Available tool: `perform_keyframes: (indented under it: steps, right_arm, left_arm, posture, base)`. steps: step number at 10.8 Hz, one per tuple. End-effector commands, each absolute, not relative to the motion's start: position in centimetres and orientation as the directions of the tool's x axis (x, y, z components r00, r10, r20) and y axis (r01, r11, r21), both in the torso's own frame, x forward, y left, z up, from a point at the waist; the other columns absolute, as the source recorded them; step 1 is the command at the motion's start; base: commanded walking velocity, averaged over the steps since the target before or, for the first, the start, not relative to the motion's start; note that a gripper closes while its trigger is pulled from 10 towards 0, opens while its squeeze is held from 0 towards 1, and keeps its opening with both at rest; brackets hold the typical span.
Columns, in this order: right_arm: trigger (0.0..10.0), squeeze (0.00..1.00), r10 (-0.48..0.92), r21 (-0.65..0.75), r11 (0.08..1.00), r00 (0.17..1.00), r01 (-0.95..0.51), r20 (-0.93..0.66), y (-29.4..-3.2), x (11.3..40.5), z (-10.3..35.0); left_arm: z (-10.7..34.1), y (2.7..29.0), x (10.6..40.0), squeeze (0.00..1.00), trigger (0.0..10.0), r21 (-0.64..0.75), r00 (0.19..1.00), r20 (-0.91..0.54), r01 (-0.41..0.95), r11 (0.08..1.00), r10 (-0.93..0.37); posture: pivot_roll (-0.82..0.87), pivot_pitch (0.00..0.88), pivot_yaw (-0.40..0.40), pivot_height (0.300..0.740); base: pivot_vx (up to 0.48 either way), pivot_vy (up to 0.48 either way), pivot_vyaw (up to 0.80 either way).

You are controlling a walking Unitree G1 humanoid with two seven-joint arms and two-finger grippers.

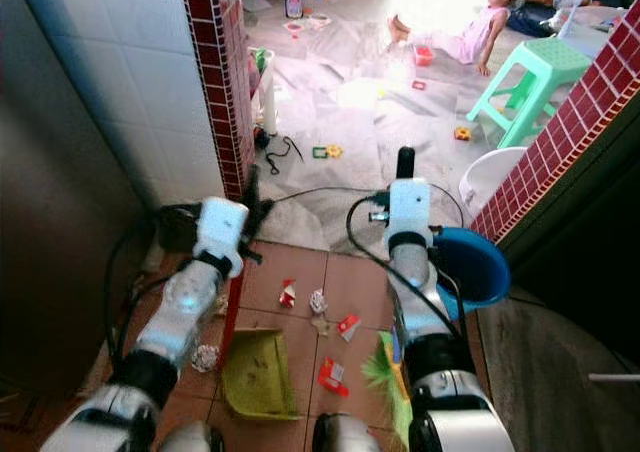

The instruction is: Sweep floor

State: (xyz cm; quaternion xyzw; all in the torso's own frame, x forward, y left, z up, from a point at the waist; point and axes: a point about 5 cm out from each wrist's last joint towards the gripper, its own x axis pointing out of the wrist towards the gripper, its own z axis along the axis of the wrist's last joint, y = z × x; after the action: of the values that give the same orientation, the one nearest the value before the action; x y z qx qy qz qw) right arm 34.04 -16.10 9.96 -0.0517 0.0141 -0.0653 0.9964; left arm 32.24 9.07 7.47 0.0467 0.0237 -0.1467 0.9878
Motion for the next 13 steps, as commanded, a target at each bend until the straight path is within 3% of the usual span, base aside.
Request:
perform_keyframes:
  steps: [1,5,7,10,12,13]
  right_arm:
    - [10.0,0.0,-0.147,0.005,0.989,0.988,0.147,-0.04,-15.9,34.6,10.6]
    - [10.0,0.0,-0.135,0.268,0.95,0.986,0.158,-0.102,-15.1,35.6,12.1]
    - [10.0,0.0,-0.022,0.343,0.939,0.999,0.034,-0.039,-13.4,36.3,14.7]
    - [10.0,0.0,0.19,0.288,0.936,0.98,-0.2,0.064,-10.5,36.4,17.7]
    - [10.0,0.0,0.263,0.15,0.944,0.946,-0.292,0.19,-10.2,36.0,20.2]
    - [10.0,0.0,0.247,0.024,0.964,0.924,-0.265,0.293,-11.2,35.9,21.7]
  left_arm:
    - [5.9,8.2,31.6,0.0,10.0,-0.026,0.943,-0.131,0.305,0.952,-0.306]
    - [5.7,8.0,32.0,0.0,10.0,-0.049,0.944,-0.127,0.301,0.952,-0.305]
    - [5.7,7.9,32.1,0.0,10.0,-0.053,0.944,-0.127,0.3,0.953,-0.304]
    - [5.6,7.9,32.3,0.0,10.0,-0.048,0.943,-0.132,0.3,0.953,-0.304]
    - [6.3,7.9,32.6,0.0,10.0,0.037,0.944,-0.114,0.315,0.948,-0.309]
    - [7.1,8.1,32.9,0.0,10.0,0.082,0.944,-0.086,0.327,0.942,-0.32]
  posture:
    - [-0.03,0.049,-0.066,0.74]
    - [-0.03,0.045,-0.074,0.74]
    - [-0.04,0.042,-0.076,0.74]
    - [-0.04,0.034,-0.074,0.74]
    - [-0.05,0.032,-0.07,0.74]
    - [-0.03,0.03,-0.066,0.74]
  base:
    - [0.0,0.0,0.0]
    - [0.0,0.0,0.0]
    - [0.0,0.0,0.0]
    - [0.0,0.0,0.0]
    - [0.0,0.0,0.0]
    - [0.0,0.0,0.0]
